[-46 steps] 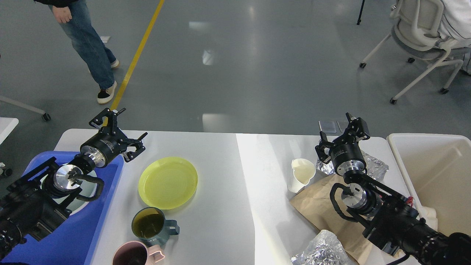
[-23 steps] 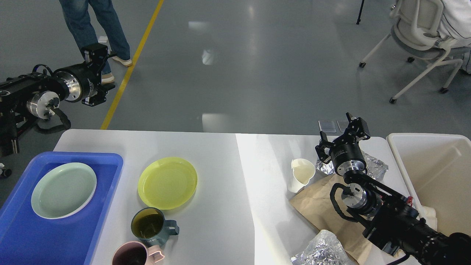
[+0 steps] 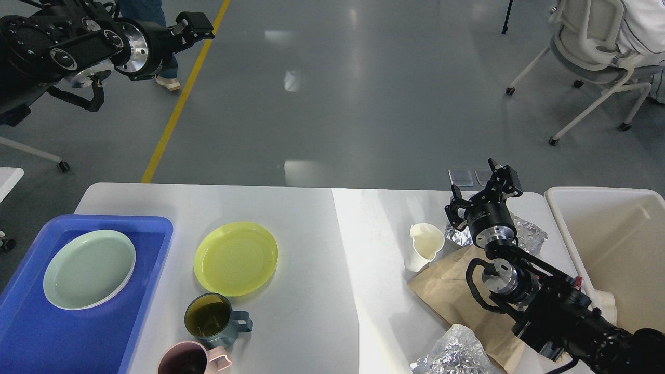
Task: Tidy desktop
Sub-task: 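Raise the left arm up and away from the blue tray, then lower the open left gripper toward the dark teal mug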
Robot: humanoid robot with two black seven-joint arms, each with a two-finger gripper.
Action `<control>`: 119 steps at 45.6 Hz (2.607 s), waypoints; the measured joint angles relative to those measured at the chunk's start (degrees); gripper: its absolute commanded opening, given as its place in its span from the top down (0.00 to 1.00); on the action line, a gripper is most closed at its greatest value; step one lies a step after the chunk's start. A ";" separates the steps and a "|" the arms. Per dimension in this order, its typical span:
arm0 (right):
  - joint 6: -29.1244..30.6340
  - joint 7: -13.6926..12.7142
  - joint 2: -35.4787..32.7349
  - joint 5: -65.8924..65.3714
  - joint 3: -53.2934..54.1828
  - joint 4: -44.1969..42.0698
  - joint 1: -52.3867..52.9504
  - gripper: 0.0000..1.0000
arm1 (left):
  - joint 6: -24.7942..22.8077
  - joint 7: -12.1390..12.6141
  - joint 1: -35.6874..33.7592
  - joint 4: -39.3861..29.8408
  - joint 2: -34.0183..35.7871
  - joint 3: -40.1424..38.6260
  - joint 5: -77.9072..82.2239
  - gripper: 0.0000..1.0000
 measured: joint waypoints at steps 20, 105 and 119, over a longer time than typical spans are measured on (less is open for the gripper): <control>0.00 -0.04 0.00 0.00 0.00 -0.09 0.00 0.00 | -23.07 -0.03 -9.27 -22.67 -7.40 14.46 0.01 0.04; 0.15 -0.04 -0.10 0.01 0.00 0.08 -0.09 0.00 | -28.80 -0.20 -4.18 -45.02 -12.34 23.95 8.74 0.22; 0.15 -0.04 -0.10 0.04 0.00 0.08 -0.09 0.00 | -23.00 -0.14 -5.99 -50.30 -11.67 24.63 8.63 0.21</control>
